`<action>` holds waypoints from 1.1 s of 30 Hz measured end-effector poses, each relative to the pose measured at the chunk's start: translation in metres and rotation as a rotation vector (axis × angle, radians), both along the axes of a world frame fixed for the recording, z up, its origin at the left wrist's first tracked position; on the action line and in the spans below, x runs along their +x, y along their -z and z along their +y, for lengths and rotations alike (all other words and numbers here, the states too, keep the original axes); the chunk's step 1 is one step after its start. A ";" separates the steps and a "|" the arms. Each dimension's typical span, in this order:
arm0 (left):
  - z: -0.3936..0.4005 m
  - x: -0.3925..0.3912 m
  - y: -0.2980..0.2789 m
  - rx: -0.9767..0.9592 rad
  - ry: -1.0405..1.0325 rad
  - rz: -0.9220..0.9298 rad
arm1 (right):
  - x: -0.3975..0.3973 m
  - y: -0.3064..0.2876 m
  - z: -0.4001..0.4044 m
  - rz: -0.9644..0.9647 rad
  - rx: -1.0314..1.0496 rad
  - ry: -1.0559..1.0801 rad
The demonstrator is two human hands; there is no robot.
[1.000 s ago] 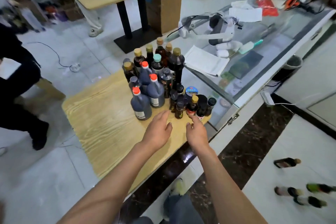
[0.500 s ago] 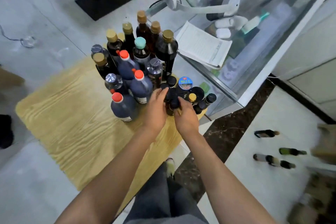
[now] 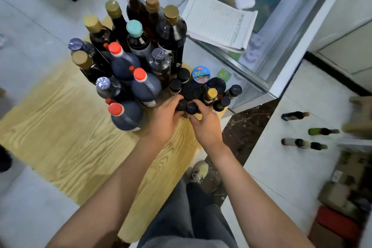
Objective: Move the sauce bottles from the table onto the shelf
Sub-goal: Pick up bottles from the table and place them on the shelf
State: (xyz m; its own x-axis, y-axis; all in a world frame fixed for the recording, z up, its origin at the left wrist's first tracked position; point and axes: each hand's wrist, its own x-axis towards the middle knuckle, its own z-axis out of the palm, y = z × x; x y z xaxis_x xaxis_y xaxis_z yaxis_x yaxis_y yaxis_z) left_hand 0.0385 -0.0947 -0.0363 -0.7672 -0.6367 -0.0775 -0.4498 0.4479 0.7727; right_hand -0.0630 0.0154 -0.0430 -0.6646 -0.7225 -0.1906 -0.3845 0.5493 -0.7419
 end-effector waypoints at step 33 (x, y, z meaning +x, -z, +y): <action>0.531 -0.157 -0.160 0.297 0.603 0.250 | -0.074 -0.157 0.577 0.065 -0.413 0.871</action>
